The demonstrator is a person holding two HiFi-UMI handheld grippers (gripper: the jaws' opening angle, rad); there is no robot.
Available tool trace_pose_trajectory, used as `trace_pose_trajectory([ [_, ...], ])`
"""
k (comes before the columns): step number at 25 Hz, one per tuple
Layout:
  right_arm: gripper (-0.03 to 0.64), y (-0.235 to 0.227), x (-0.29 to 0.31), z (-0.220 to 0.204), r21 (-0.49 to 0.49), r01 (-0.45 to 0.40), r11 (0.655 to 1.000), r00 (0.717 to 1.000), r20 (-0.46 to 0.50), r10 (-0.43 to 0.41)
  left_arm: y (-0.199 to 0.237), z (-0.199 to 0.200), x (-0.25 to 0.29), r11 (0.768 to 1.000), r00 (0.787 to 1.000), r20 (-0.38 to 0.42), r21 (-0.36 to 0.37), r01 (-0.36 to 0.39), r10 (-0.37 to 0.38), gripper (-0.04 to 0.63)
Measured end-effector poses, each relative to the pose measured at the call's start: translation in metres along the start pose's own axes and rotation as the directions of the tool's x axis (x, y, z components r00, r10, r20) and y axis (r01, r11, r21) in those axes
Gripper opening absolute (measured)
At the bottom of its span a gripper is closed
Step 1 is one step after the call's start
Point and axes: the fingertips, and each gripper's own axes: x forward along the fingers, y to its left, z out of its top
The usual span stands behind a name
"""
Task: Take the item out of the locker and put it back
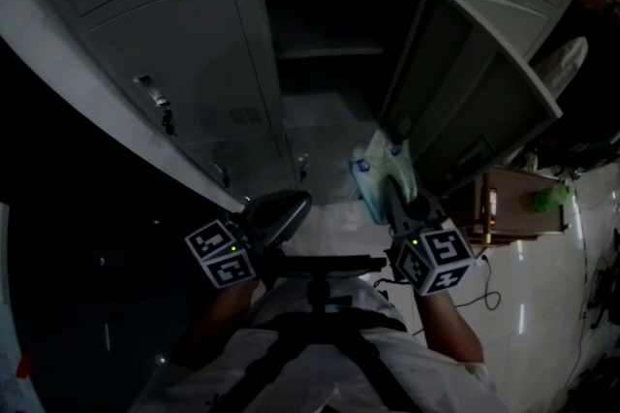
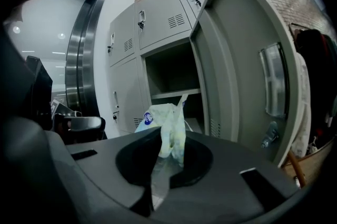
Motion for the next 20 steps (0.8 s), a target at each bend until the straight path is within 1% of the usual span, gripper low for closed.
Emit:
trace_pose_trajectory([
  [5,0.0,-0.001,0.002,0.002,-0.002,-0.002,1.0,1.0,0.003,0.002,0.004,0.003,0.0,1.0,1.0,0.027,-0.028,-0.003,0.004,0.0],
  [11,0.0,-0.004,0.003,-0.001,0.006,0.004,1.0,1.0,-0.005,-0.004,0.005,0.002,0.002,0.999,1.0,0.026,-0.041,-0.002,0.003,0.001],
  [20,0.0,-0.007,0.008,0.0,0.002,0.008,1.0,1.0,-0.01,-0.008,0.013,0.005,0.003,0.999,0.999,0.026,-0.048,-0.023,0.024,0.001],
])
